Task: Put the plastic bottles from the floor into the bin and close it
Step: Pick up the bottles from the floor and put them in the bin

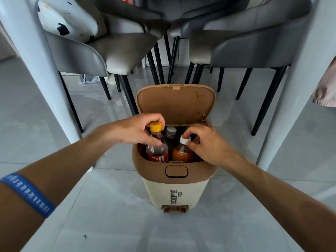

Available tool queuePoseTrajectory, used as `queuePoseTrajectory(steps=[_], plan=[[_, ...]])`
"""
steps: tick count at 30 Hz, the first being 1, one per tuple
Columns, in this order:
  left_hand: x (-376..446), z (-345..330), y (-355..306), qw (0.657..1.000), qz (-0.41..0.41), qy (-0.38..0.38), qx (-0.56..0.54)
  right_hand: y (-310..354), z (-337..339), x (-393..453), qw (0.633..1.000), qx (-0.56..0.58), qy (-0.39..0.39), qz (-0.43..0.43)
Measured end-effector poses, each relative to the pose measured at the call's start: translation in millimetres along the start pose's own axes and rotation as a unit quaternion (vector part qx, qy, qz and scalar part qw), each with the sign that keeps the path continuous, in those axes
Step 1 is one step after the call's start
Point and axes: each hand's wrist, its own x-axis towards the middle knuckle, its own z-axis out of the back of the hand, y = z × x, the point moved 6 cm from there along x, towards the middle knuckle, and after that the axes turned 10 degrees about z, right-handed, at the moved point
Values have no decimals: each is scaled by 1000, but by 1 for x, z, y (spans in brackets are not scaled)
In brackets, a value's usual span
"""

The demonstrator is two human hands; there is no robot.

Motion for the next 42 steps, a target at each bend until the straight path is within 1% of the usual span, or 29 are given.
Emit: queuePoseTrajectory(steps=[3, 6, 7, 8, 10, 11, 12, 14, 15, 16, 18, 19, 21, 24, 28, 30, 35, 39, 42], plan=[[10, -6, 3, 995, 63, -14, 76, 0, 1, 4, 1000, 10, -4, -14], [20, -2, 7, 979, 123, -79, 142, 5, 3, 8, 1000, -23, -2, -5], [22, 0, 6, 979, 131, -91, 128, 7, 3, 8, 999, -34, 1, 0], [22, -1, 8, 983, 151, -75, 69, 8, 3, 8, 999, -40, 3, 5], [23, -13, 14, 978, 196, 4, -69, 9, 3, 8, 999, -39, -3, 8], [21, -18, 12, 975, 196, 34, -101, 10, 4, 9, 999, -32, -13, 7], [18, -17, 9, 978, 182, 42, -95, 11, 7, 11, 999, -24, -24, 8], [12, -7, -2, 990, 129, 30, -50, 17, 11, 17, 999, -13, -28, 10], [7, 0, -5, 995, 98, 24, -27, 22, 11, 23, 1000, -12, -11, 16], [1, 7, -9, 997, 70, 24, -5, 25, 8, 31, 999, -14, 20, 20], [-10, 18, -8, 998, 43, 33, 40, 31, -5, 49, 993, -15, 113, 18], [-15, 19, -5, 998, 38, 30, 49, 33, -16, 57, 986, -20, 164, 16], [-18, 21, 1, 999, 30, 9, 42, 40, -38, 71, 971, -45, 235, 15], [-18, 24, 7, 998, 36, -24, 37, 46, -63, 82, 955, -106, 276, 25], [-19, 25, 9, 998, 34, -35, 35, 33, -73, 80, 938, -124, 323, -2], [-19, 25, 9, 998, 38, -38, 38, 24, -79, 78, 936, -118, 332, -21], [-17, 24, 6, 998, 39, -32, 40, 17, -90, 78, 951, -76, 300, -26], [-18, 22, 5, 998, 34, -25, 39, 24, -97, 75, 947, -47, 317, -18], [-20, 22, 2, 999, 23, -27, 31, 28, -91, 77, 960, -8, 277, -26]])
